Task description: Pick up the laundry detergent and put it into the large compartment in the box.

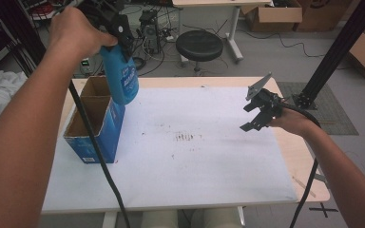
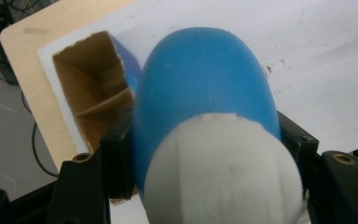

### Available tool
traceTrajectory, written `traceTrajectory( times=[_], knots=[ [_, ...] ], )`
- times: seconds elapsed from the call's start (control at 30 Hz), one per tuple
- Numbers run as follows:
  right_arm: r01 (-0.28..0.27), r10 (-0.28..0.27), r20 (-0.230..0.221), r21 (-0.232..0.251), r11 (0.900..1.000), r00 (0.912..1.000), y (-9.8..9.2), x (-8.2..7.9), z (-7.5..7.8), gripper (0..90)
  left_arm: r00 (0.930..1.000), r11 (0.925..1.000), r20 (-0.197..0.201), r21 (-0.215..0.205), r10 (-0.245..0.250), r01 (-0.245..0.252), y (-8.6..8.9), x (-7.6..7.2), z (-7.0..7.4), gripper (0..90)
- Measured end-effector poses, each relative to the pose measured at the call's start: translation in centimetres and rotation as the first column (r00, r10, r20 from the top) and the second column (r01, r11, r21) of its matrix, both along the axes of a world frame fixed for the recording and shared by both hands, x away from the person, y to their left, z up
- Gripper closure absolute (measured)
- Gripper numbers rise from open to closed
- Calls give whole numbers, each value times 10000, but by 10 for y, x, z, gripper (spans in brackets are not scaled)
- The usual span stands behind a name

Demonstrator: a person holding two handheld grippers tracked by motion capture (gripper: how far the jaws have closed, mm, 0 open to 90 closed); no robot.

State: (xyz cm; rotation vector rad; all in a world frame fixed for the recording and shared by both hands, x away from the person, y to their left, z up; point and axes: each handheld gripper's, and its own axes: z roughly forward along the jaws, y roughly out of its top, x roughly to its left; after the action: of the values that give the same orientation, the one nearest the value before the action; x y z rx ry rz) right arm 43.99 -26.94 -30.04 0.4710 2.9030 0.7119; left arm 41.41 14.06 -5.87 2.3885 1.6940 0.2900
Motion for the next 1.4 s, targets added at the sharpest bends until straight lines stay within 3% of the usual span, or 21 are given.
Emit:
traceTrajectory(
  times=[0.3,0.47,0.67,1.03,1.23,1.4],
  knots=[
    [-7,7,9,-5,10000,10000,0,1,0,158,9943,9944,-101,-57,1058,-1058,32,-1,-3,380],
    [-39,39,7,-17,10000,10000,2,1,-1,158,9870,9871,-180,160,1595,-1592,47,-1,-9,380],
    [-21,21,30,13,10000,10000,2,1,-1,158,9749,9750,-187,57,2221,-2220,68,-1,-18,380],
    [16,-16,9,29,10000,10000,2,2,-1,158,9577,9575,-260,418,2865,-2854,89,1,-38,380],
    [22,-22,-18,2,10000,10000,4,3,-2,157,9533,9534,-264,315,3009,-3000,99,-1,-51,380],
    [-26,26,-37,-4,10000,10000,6,3,-3,158,9550,9551,-289,331,2953,-2944,103,-1,-66,380]
  ],
)
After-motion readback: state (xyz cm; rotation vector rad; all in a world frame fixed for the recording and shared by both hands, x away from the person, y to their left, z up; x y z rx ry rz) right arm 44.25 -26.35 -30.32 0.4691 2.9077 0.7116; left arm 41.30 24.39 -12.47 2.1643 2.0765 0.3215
